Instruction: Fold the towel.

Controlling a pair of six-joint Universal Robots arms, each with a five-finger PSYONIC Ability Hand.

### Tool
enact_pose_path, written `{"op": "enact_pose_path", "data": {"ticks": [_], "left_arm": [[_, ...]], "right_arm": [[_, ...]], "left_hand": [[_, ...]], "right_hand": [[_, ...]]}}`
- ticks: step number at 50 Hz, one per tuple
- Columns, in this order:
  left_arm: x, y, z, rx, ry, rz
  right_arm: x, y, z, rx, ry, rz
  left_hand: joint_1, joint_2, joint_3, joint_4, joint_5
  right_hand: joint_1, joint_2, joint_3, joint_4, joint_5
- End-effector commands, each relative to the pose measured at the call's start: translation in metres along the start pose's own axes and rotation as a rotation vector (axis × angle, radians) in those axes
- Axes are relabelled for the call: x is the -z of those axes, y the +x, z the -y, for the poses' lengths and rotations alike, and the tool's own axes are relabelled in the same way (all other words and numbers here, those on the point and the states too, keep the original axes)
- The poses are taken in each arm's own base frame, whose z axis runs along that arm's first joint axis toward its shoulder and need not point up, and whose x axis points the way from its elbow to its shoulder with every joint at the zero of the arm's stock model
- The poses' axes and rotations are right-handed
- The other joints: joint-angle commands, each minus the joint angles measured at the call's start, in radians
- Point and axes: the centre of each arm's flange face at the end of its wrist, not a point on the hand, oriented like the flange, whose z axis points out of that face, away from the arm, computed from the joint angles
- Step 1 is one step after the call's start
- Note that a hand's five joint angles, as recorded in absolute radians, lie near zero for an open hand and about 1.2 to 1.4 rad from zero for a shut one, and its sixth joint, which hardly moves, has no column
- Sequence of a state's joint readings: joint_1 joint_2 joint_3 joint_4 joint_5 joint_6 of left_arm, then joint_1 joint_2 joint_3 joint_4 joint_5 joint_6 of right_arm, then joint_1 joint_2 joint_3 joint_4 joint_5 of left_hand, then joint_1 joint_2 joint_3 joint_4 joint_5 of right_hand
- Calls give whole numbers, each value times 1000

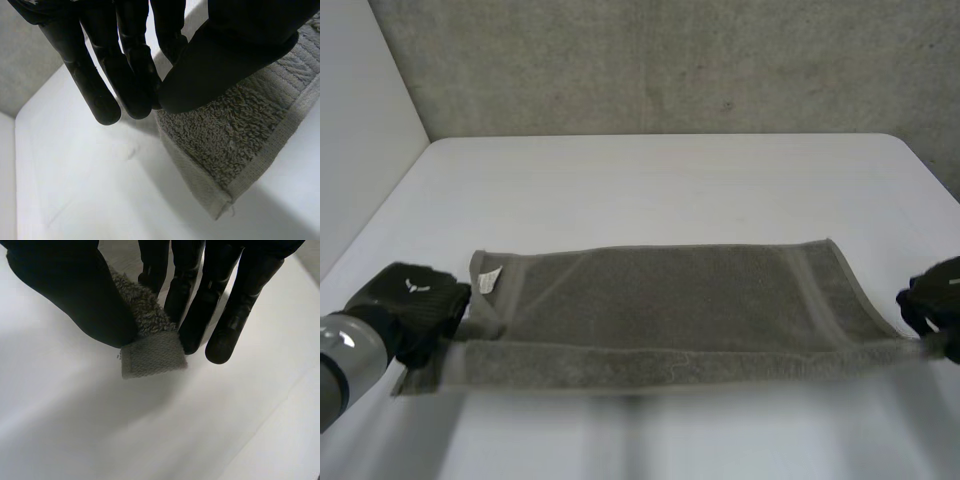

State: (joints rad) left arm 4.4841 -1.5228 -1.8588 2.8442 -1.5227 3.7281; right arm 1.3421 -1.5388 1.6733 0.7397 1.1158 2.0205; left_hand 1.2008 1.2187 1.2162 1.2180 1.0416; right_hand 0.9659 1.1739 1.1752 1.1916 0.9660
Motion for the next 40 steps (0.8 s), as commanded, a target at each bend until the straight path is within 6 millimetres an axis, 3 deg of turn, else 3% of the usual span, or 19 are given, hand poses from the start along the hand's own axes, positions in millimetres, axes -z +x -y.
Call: {"op": "enact_pose_path", "data": {"ticks": [1, 2, 3, 5, 6, 7, 8, 11, 13, 19, 22, 29, 30, 31, 32, 33, 34, 36, 40], "left_arm": [[-59, -3, 7, 3, 27, -21], [-74, -5, 8, 7, 26, -22], [-74, -5, 8, 7, 26, -22], [-105, -7, 7, 10, 9, -24], [-105, -7, 7, 10, 9, -24], [-118, -6, 8, 7, 10, -24], [-130, -7, 8, 12, 9, -16], [-143, -9, 6, 18, -3, 0], [-165, -12, 5, 27, -6, 33], [-196, -18, 8, 27, 64, 105], [-200, -19, 10, 26, 90, 121], [-208, -20, 17, 18, 186, 169], [-209, -18, 18, 16, 192, 170], [-209, -18, 18, 16, 192, 170], [-208, -17, 18, 13, 197, 170], [-208, -17, 18, 13, 198, 170], [-207, -15, 19, 6, 202, 168], [-206, -14, 23, 6, 222, 172], [-198, -16, 35, 3, 287, 199]], "right_arm": [[-52, 23, 20, -103, 106, -27], [-65, 22, 30, -102, 124, -23], [-65, 22, 30, -102, 124, -23], [-91, 20, 39, -104, 106, -29], [-92, 20, 39, -104, 106, -30], [-105, 22, 42, -99, 96, -52], [-105, 22, 42, -99, 95, -52], [-145, 25, 46, -96, 106, -112], [-157, 26, 48, -104, 123, -126], [-192, 26, 51, -117, 156, -197], [-202, 27, 53, -102, 168, -250], [-212, 28, 58, -90, 199, -298], [-212, 27, 60, -90, 206, -297], [-212, 27, 60, -90, 206, -297], [-211, 24, 63, -85, 214, -298], [-211, 24, 63, -85, 214, -298], [-209, 24, 69, -78, 229, -316], [-204, 27, 77, -74, 256, -351], [-173, 47, 100, -112, 357, -467]], "left_hand": [[195, 178, 180, 178, 180], [195, 178, 180, 178, 180], [195, 178, 180, 178, 180], [195, 178, 180, 178, 180], [195, 178, 180, 178, 180], [195, 178, 180, 178, 180], [195, 178, 180, 178, 180], [195, 178, 180, 178, 180], [195, 178, 180, 178, 180], [195, 178, 180, 178, 180], [195, 178, 180, 178, 180], [195, 178, 180, 178, 180], [195, 178, 180, 178, 180], [195, 178, 180, 178, 180], [-237, -255, -253, -254, -253], [-242, -259, -257, -259, -257], [-1026, -1044, -1042, -1043, -1042], [-932, -949, -947, -949, -947], [-1026, -1044, -1042, -1043, -1042]], "right_hand": [[430, 222, 221, 205, 256], [430, 222, 221, 205, 256], [430, 222, 221, 205, 256], [430, 222, 221, 205, 256], [430, 222, 221, 205, 256], [430, 222, 221, 205, 256], [430, 222, 221, 205, 256], [430, 222, 221, 205, 256], [430, 222, 221, 205, 256], [430, 222, 221, 205, 256], [430, 222, 221, 205, 256], [430, 222, 221, 205, 256], [-98, -306, -307, -323, -272], [-103, -311, -312, -329, -278], [-791, -999, -1001, -1017, -966], [-791, -999, -1001, -1017, -966], [-791, -999, -1001, -1017, -966], [-791, -999, -1001, -1017, -966], [-791, -999, -1001, -1017, -966]]}}
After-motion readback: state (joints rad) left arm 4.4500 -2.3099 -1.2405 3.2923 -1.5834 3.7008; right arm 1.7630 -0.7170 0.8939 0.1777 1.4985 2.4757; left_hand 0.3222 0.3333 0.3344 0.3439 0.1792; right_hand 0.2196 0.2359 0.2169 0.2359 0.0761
